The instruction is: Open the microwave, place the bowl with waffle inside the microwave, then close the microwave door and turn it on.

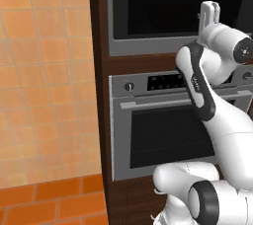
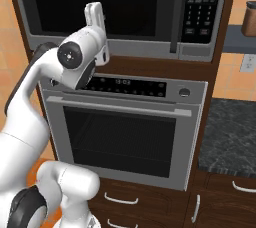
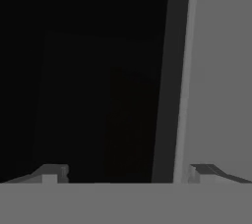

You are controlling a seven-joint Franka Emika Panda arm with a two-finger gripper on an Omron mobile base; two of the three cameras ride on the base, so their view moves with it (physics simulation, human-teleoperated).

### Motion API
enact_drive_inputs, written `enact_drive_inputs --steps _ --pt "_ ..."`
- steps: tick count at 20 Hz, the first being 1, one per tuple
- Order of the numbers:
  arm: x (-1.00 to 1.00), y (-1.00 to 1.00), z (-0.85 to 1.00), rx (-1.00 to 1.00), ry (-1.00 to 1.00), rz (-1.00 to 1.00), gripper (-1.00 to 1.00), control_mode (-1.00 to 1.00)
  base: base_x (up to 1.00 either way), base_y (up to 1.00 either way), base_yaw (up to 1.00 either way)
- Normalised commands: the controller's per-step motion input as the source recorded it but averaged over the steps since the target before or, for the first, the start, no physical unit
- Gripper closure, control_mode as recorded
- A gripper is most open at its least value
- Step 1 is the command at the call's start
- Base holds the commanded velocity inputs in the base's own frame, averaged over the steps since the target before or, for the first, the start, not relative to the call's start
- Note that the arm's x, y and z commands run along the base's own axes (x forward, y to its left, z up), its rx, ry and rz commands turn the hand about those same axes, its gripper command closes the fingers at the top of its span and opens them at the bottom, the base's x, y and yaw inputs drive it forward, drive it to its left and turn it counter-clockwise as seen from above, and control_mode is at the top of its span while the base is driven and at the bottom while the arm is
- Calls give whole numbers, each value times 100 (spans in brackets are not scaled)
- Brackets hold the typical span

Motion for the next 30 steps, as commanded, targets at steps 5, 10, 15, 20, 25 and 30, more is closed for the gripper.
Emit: enact_drive_inputs --steps 5,10,15,20,25,30 --pt "-93 -56 25 -8 0 0 -100 -100 0 0 0" --pt "-68 -51 14 -23 0 0 -100 -100 0 0 0" --pt "-44 -49 0 -38 0 0 -100 -100 0 0 0" --pt "-31 -25 -7 -55 0 0 -100 -100 0 0 0" --pt "-28 -24 -12 -58 0 0 -100 -100 0 0 0" --pt "-29 -43 -19 -48 0 0 -100 -100 0 0 0"
